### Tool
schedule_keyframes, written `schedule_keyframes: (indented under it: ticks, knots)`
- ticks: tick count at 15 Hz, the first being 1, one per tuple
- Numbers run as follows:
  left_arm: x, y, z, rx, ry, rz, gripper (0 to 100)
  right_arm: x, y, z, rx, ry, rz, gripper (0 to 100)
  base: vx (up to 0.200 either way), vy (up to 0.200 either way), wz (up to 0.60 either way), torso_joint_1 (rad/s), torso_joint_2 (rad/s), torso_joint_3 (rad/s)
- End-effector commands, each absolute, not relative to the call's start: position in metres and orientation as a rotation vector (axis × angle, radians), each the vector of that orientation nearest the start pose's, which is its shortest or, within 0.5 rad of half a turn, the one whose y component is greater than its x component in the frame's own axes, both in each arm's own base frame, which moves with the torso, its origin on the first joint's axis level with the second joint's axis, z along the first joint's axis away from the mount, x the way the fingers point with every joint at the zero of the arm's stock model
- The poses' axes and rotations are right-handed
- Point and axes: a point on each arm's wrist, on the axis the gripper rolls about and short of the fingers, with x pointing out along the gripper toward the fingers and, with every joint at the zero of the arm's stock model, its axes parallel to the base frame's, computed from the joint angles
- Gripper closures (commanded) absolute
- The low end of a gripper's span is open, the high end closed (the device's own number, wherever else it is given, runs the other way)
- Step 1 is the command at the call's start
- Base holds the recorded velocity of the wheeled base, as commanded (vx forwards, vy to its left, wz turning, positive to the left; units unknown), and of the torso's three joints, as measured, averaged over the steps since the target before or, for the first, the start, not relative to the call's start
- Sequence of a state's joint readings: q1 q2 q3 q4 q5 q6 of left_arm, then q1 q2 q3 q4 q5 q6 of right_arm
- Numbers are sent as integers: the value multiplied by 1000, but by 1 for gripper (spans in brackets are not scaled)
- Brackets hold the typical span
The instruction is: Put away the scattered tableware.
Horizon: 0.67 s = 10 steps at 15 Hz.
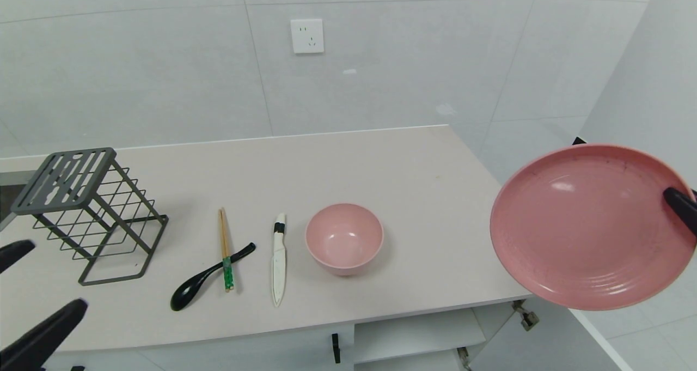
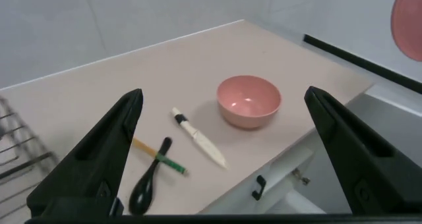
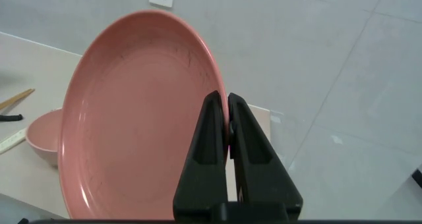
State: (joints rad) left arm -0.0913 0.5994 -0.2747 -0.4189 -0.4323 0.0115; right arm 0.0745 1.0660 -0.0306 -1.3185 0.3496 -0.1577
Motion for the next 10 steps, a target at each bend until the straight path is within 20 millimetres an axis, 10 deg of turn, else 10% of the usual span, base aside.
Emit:
schedule_keyframes:
  ticks: [1, 10]
  knots:
    - [109, -27, 193, -53, 45, -654, 0, 106, 16, 177, -193, -308, 408, 100, 0, 0, 0, 0, 0, 0]
    - [201, -59, 180, -195, 251, -730, 0, 110, 18, 178, -188, -305, 419, 100, 0, 0, 0, 0, 0, 0]
